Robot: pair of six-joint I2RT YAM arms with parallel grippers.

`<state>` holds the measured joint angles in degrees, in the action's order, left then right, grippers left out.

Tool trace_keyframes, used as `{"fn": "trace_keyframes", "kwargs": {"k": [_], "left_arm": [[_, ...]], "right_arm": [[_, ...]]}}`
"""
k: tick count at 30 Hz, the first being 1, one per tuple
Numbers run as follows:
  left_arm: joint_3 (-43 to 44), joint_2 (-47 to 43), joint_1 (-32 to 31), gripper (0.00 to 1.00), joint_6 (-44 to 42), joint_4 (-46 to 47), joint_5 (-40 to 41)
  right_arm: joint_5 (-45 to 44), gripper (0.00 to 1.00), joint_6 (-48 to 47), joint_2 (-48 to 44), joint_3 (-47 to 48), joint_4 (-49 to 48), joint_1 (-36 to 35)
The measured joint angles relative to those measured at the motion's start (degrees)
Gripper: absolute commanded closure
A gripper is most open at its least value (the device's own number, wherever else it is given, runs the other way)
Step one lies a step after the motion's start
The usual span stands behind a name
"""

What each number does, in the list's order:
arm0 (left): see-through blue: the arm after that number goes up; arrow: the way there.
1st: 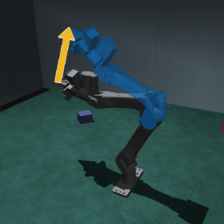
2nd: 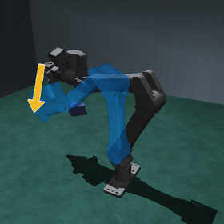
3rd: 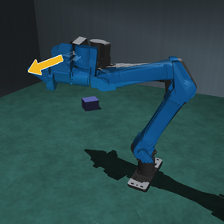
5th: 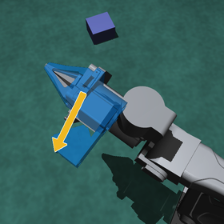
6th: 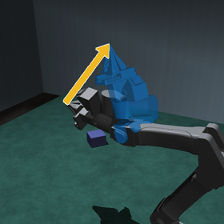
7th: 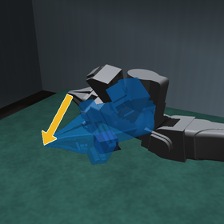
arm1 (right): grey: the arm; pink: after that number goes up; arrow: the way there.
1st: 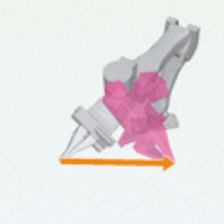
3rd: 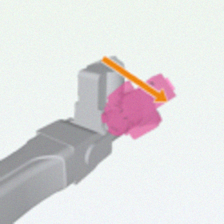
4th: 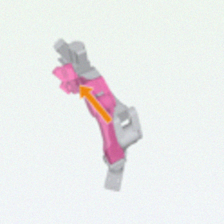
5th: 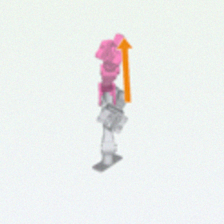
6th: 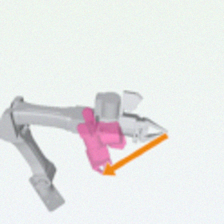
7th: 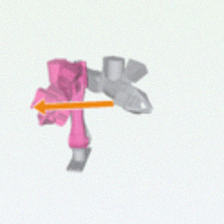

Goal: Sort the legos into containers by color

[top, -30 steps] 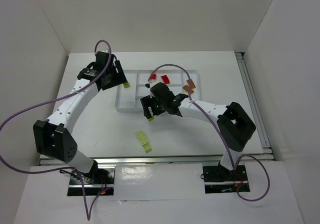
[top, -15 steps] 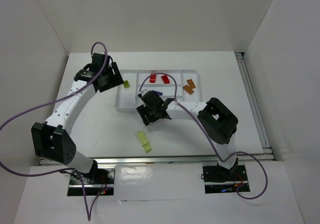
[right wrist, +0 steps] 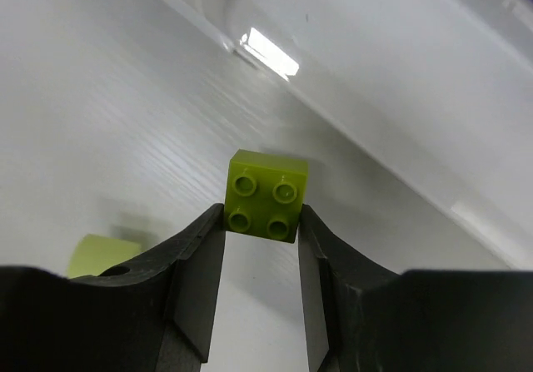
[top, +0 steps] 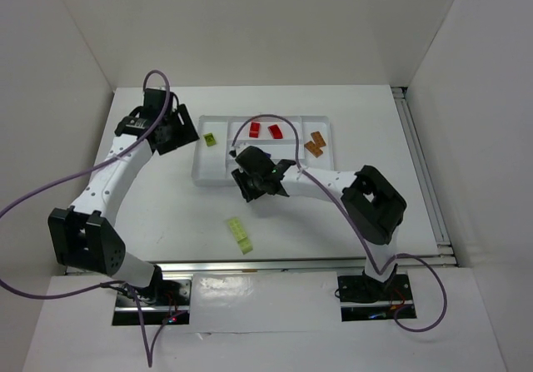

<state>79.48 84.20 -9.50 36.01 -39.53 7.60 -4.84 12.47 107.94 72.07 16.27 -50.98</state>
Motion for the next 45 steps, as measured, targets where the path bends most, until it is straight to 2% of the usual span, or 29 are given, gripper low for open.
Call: {"fn": "trace_keyframes", "kwargs": {"k": [5, 10, 16, 19, 22, 26, 30, 31, 33, 39, 45], "left_arm": [[0.00, -0.74, 2.54, 0.22, -0.02, -0.72, -1.55], [-0.02, -3.69, 4.68, 0.22, 0.22, -0.94, -1.97], [-1.11, -8.31, 6.84, 0.21, 0.42, -2.19, -1.79], [-1.11, -9.51, 7.63, 0.21, 0.37, -3.30, -1.36], [-1.18, -10.01, 8.17, 0.21, 0.35, -3.89, -1.11], [-2.45, -10.21, 8.35, 0.21, 0.33, -3.87, -1.03], [-4.37, -10.14, 8.35, 0.21, 0.31, -3.87, -1.20], [-4.63, -10.10, 8.35, 0.21, 0.31, -3.85, -1.27], [-4.76, -9.99, 8.35, 0.21, 0.31, -3.74, -1.31], [-4.79, -9.94, 8.35, 0.22, 0.31, -3.06, -1.29], [-4.85, -9.94, 8.35, 0.22, 0.35, -2.25, -1.55]], "right_arm": [[-1.05, 0.66, -0.37, -1.18, 7.96, 0.13, -0.13], [-1.38, 0.66, -1.16, 5.53, 22.10, -1.60, 0.57], [0.15, 0.29, -1.66, 19.71, 36.52, -2.14, 2.43], [0.48, 0.27, -1.90, 23.47, 40.19, -1.22, 3.02], [-0.13, 0.32, -1.90, 20.39, 35.63, -0.96, 3.10], [-0.87, 0.34, -1.38, 7.32, 19.76, -1.20, 2.60], [-1.88, 0.16, 0.35, -7.34, 6.73, -0.33, 0.17], [-2.05, 0.08, 0.94, -9.92, 4.55, -0.52, -1.11], [-1.97, 0.06, 2.75, -13.90, 0.68, 0.17, -4.55], [1.27, 0.08, 7.48, -14.03, -7.08, 1.18, -13.46], [0.61, 0.14, 10.14, -9.22, -7.48, 2.45, -15.98]]}}
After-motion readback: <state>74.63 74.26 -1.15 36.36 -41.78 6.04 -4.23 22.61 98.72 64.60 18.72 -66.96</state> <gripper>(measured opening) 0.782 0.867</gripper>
